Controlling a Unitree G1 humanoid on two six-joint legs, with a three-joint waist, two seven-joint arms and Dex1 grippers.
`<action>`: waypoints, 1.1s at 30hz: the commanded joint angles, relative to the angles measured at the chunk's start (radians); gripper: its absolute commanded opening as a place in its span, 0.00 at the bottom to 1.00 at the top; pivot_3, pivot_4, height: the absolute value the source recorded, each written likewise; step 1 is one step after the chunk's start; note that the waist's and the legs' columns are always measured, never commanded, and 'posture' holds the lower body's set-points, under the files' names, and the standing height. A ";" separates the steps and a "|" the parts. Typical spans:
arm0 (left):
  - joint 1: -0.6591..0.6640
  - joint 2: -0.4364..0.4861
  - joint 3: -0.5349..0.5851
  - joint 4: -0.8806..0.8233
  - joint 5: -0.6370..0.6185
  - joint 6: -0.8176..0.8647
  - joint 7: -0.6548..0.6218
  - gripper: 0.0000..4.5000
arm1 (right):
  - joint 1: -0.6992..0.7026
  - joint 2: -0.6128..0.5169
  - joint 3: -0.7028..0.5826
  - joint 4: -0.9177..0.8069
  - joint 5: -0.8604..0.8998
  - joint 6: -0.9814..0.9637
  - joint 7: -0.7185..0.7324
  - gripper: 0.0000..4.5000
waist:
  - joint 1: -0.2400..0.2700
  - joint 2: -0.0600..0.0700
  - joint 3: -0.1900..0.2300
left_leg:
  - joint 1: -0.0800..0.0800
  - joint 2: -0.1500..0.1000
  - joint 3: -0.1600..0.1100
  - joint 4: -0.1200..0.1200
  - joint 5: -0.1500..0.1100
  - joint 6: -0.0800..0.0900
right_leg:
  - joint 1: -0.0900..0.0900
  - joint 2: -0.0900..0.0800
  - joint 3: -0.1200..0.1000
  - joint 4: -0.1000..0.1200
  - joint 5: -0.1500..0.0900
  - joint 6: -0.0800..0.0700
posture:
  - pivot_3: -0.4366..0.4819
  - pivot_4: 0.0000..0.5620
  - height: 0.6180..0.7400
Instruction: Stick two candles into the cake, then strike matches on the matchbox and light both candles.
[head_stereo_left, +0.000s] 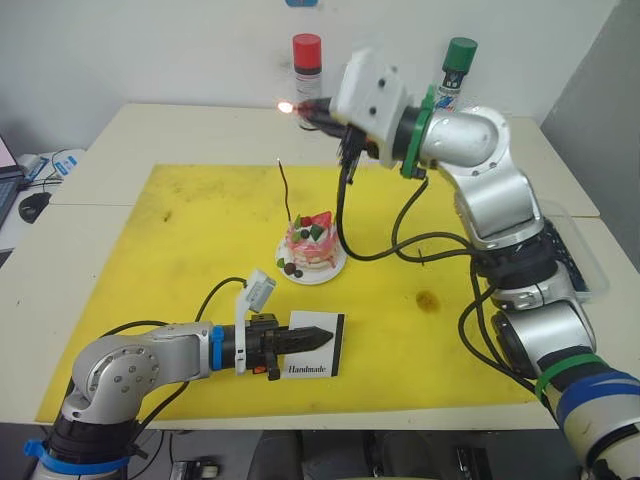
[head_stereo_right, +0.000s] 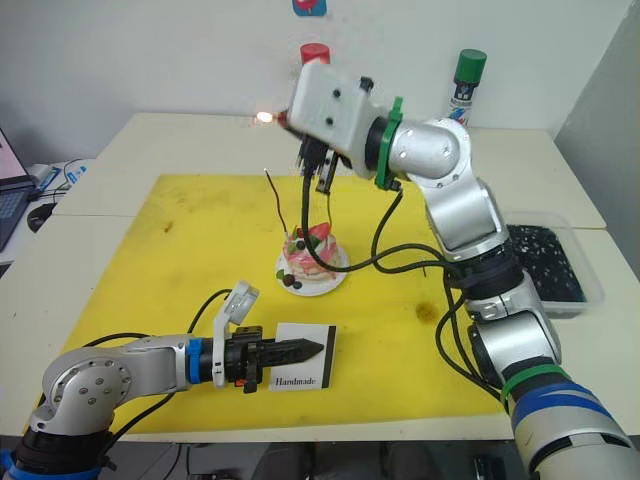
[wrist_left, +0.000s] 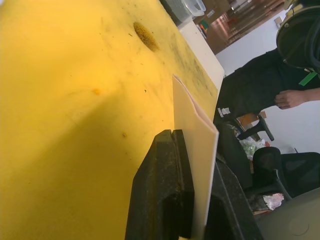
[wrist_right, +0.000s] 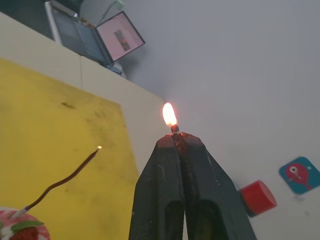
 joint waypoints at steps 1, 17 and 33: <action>-0.012 0.004 0.004 -0.004 0.002 -0.013 -0.020 0.00 | -0.027 -0.024 -0.045 -0.035 0.019 0.005 -0.016 0.01 | 0.000 0.000 0.000 | 0.000 0.000 0.000 0.000 0.000 0.000 | 0.000 0.000 0.000 0.000 0.000 0.000 | 0.48 0.27 1.00; -0.009 -0.010 -0.011 -0.019 -0.004 -0.010 -0.028 0.00 | 0.188 -0.263 -0.159 -0.156 -0.004 0.156 -0.031 0.01 | 0.006 0.000 0.000 | 0.000 -0.001 0.000 0.000 0.000 0.000 | 0.000 -0.001 0.000 -0.001 0.000 0.000 | 0.48 0.27 1.00; 0.021 -0.067 -0.035 -0.029 0.011 -0.019 -0.008 0.00 | 0.780 -0.433 -0.564 -0.273 0.017 0.541 -0.214 0.01 | -0.010 0.003 0.001 | 0.002 -0.001 0.002 0.000 0.000 0.000 | 0.001 0.000 0.003 0.000 0.000 0.001 | 0.48 0.27 1.00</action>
